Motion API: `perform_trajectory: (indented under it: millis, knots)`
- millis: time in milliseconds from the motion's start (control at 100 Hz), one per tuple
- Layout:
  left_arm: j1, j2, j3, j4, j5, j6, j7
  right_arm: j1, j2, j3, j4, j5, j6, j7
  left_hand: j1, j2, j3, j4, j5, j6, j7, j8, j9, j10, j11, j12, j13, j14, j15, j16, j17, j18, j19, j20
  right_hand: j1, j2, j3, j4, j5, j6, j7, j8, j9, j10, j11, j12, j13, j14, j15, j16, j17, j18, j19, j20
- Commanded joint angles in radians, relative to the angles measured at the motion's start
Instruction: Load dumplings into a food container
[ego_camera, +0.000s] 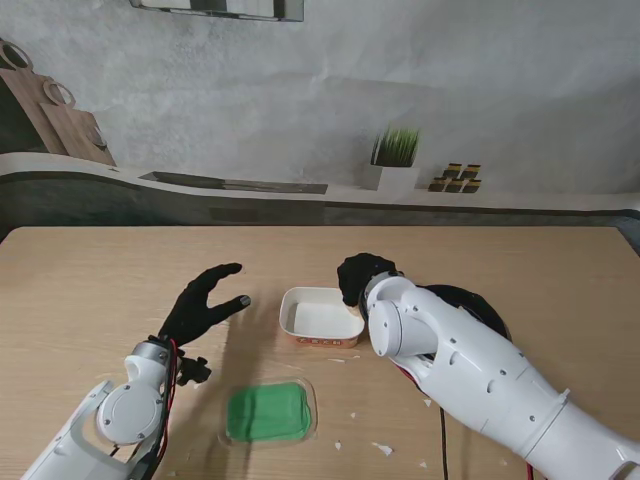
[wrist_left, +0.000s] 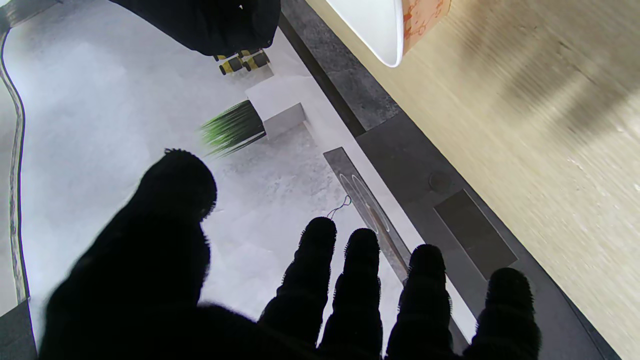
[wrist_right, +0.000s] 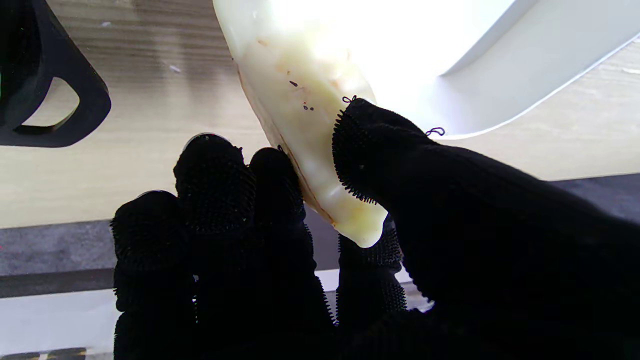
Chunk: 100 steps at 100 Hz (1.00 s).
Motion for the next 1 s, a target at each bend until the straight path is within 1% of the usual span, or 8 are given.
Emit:
perform_trajectory:
  millis: [0, 270, 490, 530, 620, 860, 930, 990]
  knots:
    - [0.004, -0.004, -0.002, -0.009, -0.003, 0.002, -0.012, -0.001, -0.014, -0.002, 0.005, 0.011, 0.014, 0.012, 0.029, 0.003, 0.000, 0.021, 0.024, 0.005, -0.002, 0.011, 0.001, 0.013, 0.000, 0.005, 0.017, -0.002, 0.006, 0.016, -0.012, -0.032, -0.025, -0.006, 0.054, -0.003, 0.087, 0.021, 0.017, 0.015, 0.038, 0.032, 0.031, -0.053, 0.033, 0.015, 0.037, 0.068, 0.038, -0.010, -0.012, -0.016, 0.029, 0.013]
    - [0.003, -0.003, -0.001, -0.010, -0.005, 0.006, -0.014, 0.006, -0.021, -0.013, 0.001, 0.047, 0.059, 0.013, 0.030, 0.003, 0.000, 0.021, 0.025, 0.009, -0.004, 0.010, 0.001, 0.013, 0.000, 0.005, 0.018, -0.002, 0.005, 0.016, -0.013, -0.032, -0.024, -0.006, 0.057, -0.006, 0.082, 0.024, 0.018, 0.026, 0.042, 0.024, 0.038, -0.040, 0.033, 0.008, 0.052, 0.075, 0.039, -0.012, 0.002, -0.010, 0.031, 0.011]
    - [0.004, -0.004, -0.001, -0.014, -0.007, 0.011, -0.014, 0.015, -0.024, -0.026, -0.011, 0.060, 0.075, 0.018, 0.030, 0.002, -0.001, 0.021, 0.025, 0.016, -0.007, 0.009, 0.001, 0.014, 0.000, 0.004, 0.017, 0.000, 0.004, 0.016, -0.013, -0.033, -0.024, -0.006, 0.054, -0.021, 0.086, 0.020, 0.026, 0.037, 0.043, 0.015, 0.053, -0.029, 0.033, 0.003, 0.076, 0.079, 0.045, -0.015, 0.024, 0.004, 0.038, 0.011]
    - [0.004, -0.004, -0.001, -0.015, -0.007, 0.012, -0.014, 0.023, -0.025, -0.034, -0.010, 0.064, 0.081, 0.024, 0.029, 0.003, -0.001, 0.021, 0.025, 0.015, -0.008, 0.009, 0.000, 0.014, -0.001, 0.004, 0.016, 0.000, 0.003, 0.016, -0.013, -0.033, -0.024, -0.006, 0.048, -0.013, 0.083, 0.019, 0.022, 0.032, 0.042, 0.014, 0.049, -0.032, 0.034, 0.004, 0.073, 0.075, 0.047, -0.015, 0.023, 0.000, 0.039, 0.011]
    - [0.005, -0.003, -0.002, -0.017, -0.008, 0.012, -0.015, 0.048, -0.022, -0.063, -0.006, 0.070, 0.098, 0.050, 0.029, 0.003, -0.001, 0.021, 0.027, 0.016, -0.008, 0.008, 0.001, 0.014, -0.001, 0.004, 0.016, 0.000, 0.003, 0.016, -0.013, -0.032, -0.024, -0.006, 0.037, 0.028, 0.061, 0.026, -0.007, 0.023, 0.038, 0.014, 0.022, -0.040, 0.046, 0.007, 0.048, 0.058, 0.060, -0.010, 0.003, -0.031, 0.045, 0.012]
    - [0.009, -0.004, -0.007, -0.022, -0.008, 0.013, -0.014, 0.080, -0.029, -0.109, 0.020, 0.085, 0.129, 0.059, 0.032, 0.002, 0.000, 0.021, 0.031, 0.021, -0.009, 0.008, 0.002, 0.016, -0.001, 0.004, 0.016, 0.000, 0.003, 0.016, -0.014, -0.032, -0.023, -0.005, 0.028, 0.051, 0.045, 0.033, -0.023, 0.034, 0.041, -0.002, 0.013, -0.039, 0.048, -0.010, 0.040, 0.057, 0.057, -0.010, -0.001, -0.036, 0.047, 0.012]
    - [0.009, -0.004, -0.007, -0.024, -0.008, 0.015, -0.014, 0.086, -0.029, -0.118, 0.022, 0.089, 0.137, 0.064, 0.032, 0.000, -0.001, 0.021, 0.031, 0.022, -0.010, 0.007, 0.001, 0.017, -0.002, 0.004, 0.016, 0.002, 0.003, 0.016, -0.013, -0.033, -0.023, -0.005, -0.004, 0.067, 0.017, 0.036, -0.060, 0.054, 0.023, -0.035, -0.014, -0.034, 0.040, -0.031, 0.021, 0.057, 0.044, -0.011, -0.015, -0.047, 0.038, 0.008]
    - [0.010, -0.003, -0.008, -0.024, -0.007, 0.015, -0.015, 0.090, -0.026, -0.125, 0.020, 0.087, 0.139, 0.074, 0.031, 0.001, -0.001, 0.021, 0.032, 0.020, -0.010, 0.007, 0.002, 0.017, -0.002, 0.004, 0.017, 0.001, 0.003, 0.016, -0.013, -0.031, -0.023, -0.005, -0.027, 0.069, -0.001, 0.036, -0.100, 0.059, 0.010, -0.075, -0.050, -0.043, 0.043, -0.053, -0.012, 0.052, 0.035, -0.004, -0.038, -0.067, 0.033, 0.007]
